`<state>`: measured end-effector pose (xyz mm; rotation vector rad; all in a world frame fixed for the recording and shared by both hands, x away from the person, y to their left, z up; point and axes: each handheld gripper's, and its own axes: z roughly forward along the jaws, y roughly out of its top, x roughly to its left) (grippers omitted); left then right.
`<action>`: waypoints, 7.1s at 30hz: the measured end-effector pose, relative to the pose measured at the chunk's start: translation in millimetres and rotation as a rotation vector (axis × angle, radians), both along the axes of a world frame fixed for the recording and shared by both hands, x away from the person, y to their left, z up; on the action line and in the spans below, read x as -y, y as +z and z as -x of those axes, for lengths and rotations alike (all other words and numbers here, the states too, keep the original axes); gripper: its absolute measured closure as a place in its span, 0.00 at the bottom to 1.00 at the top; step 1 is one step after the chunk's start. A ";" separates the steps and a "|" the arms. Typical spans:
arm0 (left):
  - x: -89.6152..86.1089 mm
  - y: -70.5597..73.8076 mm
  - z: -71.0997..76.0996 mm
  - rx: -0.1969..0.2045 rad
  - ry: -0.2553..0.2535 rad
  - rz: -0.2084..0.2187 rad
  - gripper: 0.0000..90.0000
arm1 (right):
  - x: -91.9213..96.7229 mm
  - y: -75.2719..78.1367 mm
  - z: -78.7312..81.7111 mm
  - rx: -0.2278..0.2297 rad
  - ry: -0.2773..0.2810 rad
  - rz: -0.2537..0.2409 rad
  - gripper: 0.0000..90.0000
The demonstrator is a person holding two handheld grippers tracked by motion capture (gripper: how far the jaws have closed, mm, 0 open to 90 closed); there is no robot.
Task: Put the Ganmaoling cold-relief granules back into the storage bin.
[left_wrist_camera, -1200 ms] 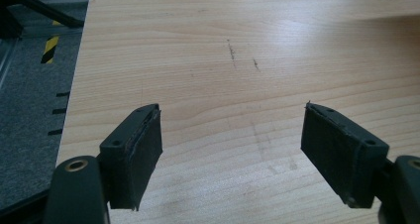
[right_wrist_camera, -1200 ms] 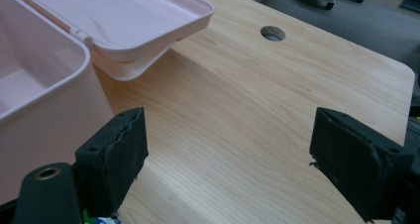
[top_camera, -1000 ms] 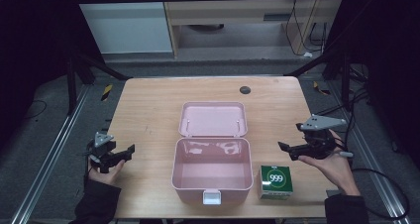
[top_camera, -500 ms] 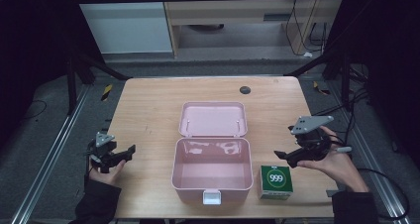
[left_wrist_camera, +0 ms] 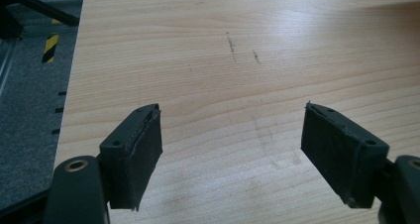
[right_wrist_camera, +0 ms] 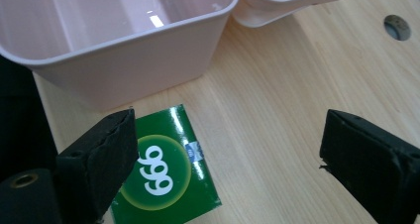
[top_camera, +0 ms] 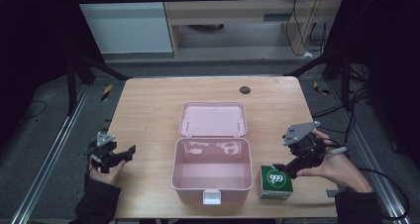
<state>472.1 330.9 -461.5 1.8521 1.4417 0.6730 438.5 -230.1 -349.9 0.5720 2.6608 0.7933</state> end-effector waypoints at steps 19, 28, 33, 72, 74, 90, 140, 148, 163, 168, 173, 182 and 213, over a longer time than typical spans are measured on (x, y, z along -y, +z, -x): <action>0.9 -0.9 -0.5 -0.004 -0.005 -0.006 0.26 | -19.7 -14.1 9.5 -0.074 0.168 0.144 0.06; 1.1 -1.2 -0.4 -0.005 -0.007 -0.010 0.26 | -25.3 -22.6 12.5 -0.095 0.204 0.180 0.06; 1.6 -1.1 -0.2 -0.004 -0.008 -0.011 0.26 | -25.6 -31.9 13.0 -0.111 0.205 0.192 0.05; 1.2 -1.5 -0.5 -0.008 -0.006 -0.014 0.26 | -37.6 -78.0 7.8 -0.186 0.225 0.269 0.05; 1.2 -1.5 -0.5 -0.008 -0.006 -0.014 0.26 | -37.9 -78.8 7.5 -0.188 0.226 0.265 0.05; 1.5 -1.7 -0.7 -0.008 -0.008 -0.014 0.26 | -39.6 -92.6 2.3 -0.225 0.227 0.278 0.10; 2.9 -2.4 -0.8 -0.015 -0.012 -0.018 0.26 | -28.3 -39.8 4.7 -0.199 0.211 0.241 0.17; 2.8 -2.3 -0.6 -0.014 -0.012 -0.018 0.26 | -28.8 -15.5 6.1 -0.177 0.222 0.245 0.17; 3.3 -2.5 -1.0 -0.016 -0.014 -0.018 0.26 | -34.0 18.6 1.5 -0.194 0.215 0.268 0.18; 3.1 -2.5 -1.0 -0.016 -0.014 -0.017 0.26 | -37.0 27.7 1.0 -0.180 0.223 0.271 0.18; 3.4 -2.6 -1.1 -0.018 -0.016 -0.021 0.26 | -40.4 41.9 1.6 -0.156 0.225 0.261 0.18; 3.7 -2.3 -0.9 -0.017 -0.017 -0.019 0.26 | -48.6 62.9 1.3 -0.127 0.231 0.247 0.18; 2.5 -2.4 -1.1 -0.019 -0.015 -0.017 0.26 | -109.7 76.0 -8.8 -0.117 0.308 0.271 0.18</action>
